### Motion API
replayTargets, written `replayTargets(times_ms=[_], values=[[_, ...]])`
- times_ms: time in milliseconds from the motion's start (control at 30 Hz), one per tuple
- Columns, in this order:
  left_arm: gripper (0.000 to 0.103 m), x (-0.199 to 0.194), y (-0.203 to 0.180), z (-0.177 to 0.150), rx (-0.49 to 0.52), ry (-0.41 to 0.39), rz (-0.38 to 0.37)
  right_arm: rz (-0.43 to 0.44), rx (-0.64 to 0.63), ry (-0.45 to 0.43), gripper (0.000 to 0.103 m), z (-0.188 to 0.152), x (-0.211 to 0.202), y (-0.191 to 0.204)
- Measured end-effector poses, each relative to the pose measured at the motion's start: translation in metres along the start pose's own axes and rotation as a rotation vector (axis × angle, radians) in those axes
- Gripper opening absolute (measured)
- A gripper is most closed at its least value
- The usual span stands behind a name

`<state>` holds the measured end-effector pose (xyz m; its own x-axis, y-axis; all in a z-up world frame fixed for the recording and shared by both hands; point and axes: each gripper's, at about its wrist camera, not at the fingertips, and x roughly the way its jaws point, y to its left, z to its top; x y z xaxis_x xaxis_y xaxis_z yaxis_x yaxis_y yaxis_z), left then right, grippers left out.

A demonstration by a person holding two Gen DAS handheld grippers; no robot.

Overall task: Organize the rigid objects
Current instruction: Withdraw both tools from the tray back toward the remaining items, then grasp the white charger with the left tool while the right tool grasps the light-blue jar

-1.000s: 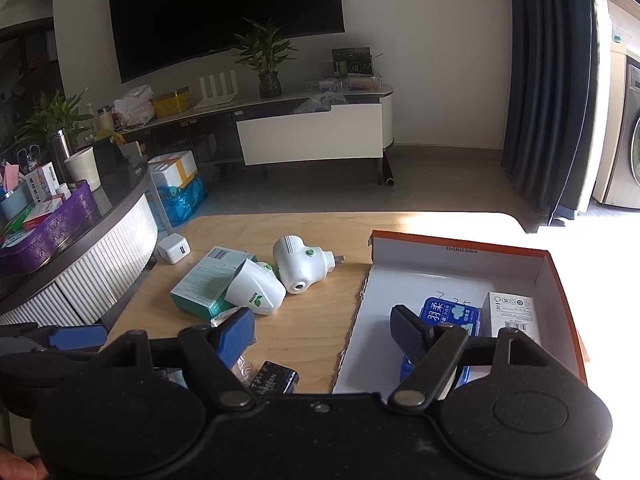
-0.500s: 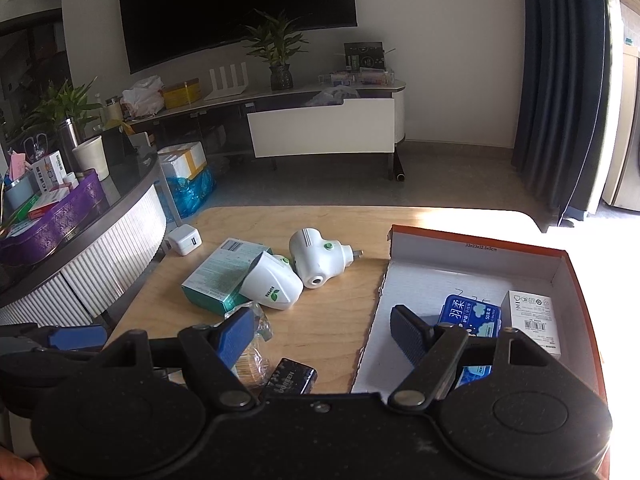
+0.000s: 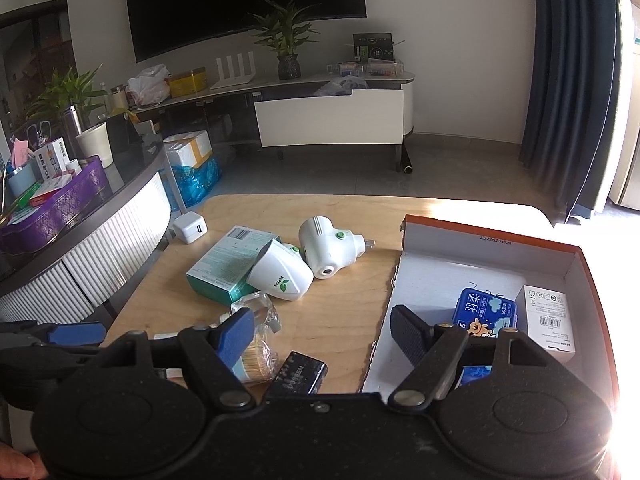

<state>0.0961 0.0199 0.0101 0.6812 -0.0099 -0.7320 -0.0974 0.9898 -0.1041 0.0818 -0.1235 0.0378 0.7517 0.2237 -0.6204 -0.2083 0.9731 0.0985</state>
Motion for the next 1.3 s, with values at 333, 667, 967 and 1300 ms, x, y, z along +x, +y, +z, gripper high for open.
replayTargets(times_ms=[333,667,967,1300], values=[[0.098,0.021,0.028,0.001,-0.061,0.035,0.075,-0.009,0.022,0.018,0.089,-0.005,0.005,-0.009],[0.098,0.045,0.032,0.004,-0.027,0.067,0.084,-0.021,0.042,0.027,0.089,-0.011,0.006,-0.019],[0.099,0.048,0.013,-0.011,0.009,0.071,0.028,-0.022,0.056,0.034,0.089,-0.013,0.008,-0.025],[0.099,0.058,0.020,-0.011,-0.015,0.059,0.081,-0.022,0.072,0.040,0.089,-0.016,0.009,-0.031]])
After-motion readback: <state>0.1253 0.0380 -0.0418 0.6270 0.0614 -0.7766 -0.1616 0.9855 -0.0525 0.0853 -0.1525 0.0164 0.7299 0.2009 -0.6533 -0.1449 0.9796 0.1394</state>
